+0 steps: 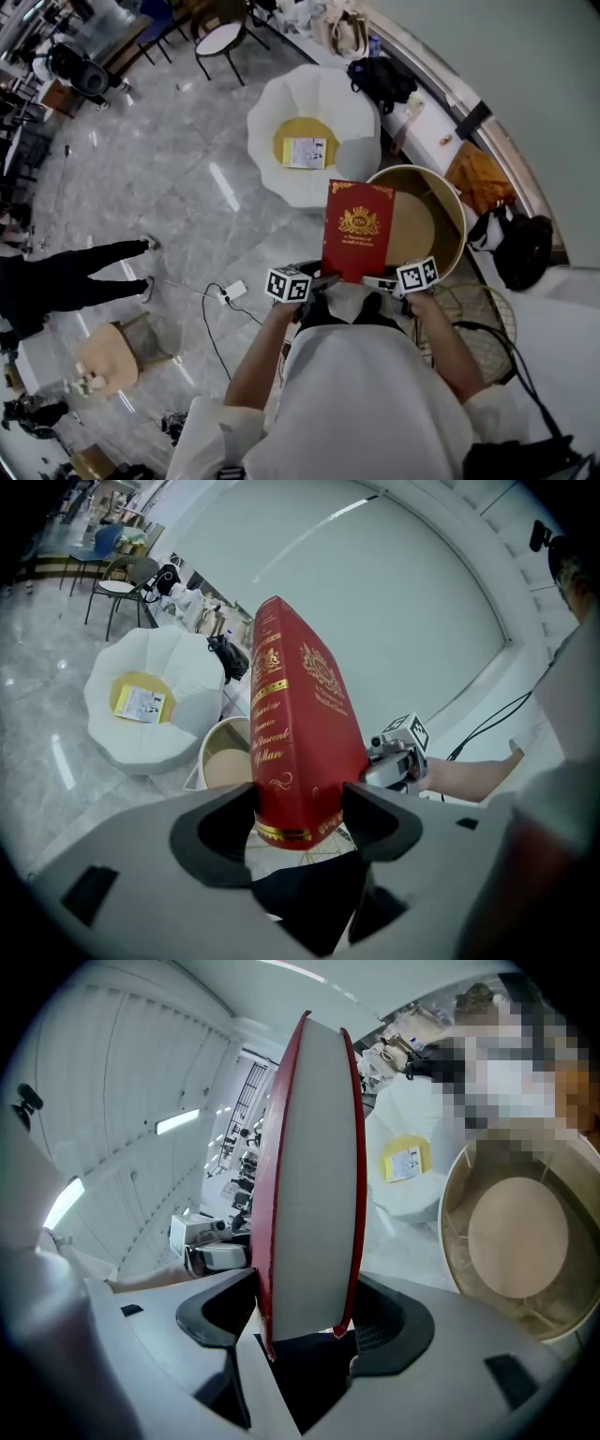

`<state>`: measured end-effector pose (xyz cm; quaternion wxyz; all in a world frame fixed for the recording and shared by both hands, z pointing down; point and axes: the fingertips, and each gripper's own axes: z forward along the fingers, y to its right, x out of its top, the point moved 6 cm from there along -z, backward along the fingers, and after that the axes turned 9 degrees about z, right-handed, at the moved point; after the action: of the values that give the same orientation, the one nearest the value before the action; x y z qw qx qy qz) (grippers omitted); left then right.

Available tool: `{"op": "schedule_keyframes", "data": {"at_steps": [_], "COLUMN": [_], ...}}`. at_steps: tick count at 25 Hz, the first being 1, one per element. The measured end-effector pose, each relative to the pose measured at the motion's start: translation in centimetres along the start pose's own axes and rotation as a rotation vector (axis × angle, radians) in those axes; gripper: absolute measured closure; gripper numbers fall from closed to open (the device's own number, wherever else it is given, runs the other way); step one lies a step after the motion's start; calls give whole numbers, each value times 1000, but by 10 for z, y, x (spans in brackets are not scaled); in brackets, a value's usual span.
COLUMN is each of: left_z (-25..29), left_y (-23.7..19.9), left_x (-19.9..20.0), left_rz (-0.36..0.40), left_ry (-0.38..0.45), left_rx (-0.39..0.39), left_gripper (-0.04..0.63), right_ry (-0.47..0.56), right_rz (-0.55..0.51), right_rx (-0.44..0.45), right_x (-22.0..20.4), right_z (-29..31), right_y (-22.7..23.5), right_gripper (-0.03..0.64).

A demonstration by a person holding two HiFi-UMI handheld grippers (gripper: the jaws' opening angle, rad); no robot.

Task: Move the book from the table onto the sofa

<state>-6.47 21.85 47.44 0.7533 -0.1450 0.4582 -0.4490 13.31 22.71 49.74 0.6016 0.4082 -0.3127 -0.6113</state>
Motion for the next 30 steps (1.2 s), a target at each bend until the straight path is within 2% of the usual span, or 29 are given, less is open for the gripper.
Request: {"op": "schedule_keyframes", "data": {"at_steps": [9,18,30], "left_z": [-58,-120,-152], "left_y": [-59,-119,-154], "left_x": [28,56,75], "left_rz": [33,45,48], "left_ry": [-6,27,56], "left_rx": [-29,-7,4], "left_gripper": [304,304,304], "right_ry": [13,40,16], "right_rz": [-12,-30,-56], "right_rx": [-12,18,17], "right_x": [37,74,106], "right_z": [65,132,168], "right_y": [-44,-81,-106], "right_gripper": [293,293,295]}}
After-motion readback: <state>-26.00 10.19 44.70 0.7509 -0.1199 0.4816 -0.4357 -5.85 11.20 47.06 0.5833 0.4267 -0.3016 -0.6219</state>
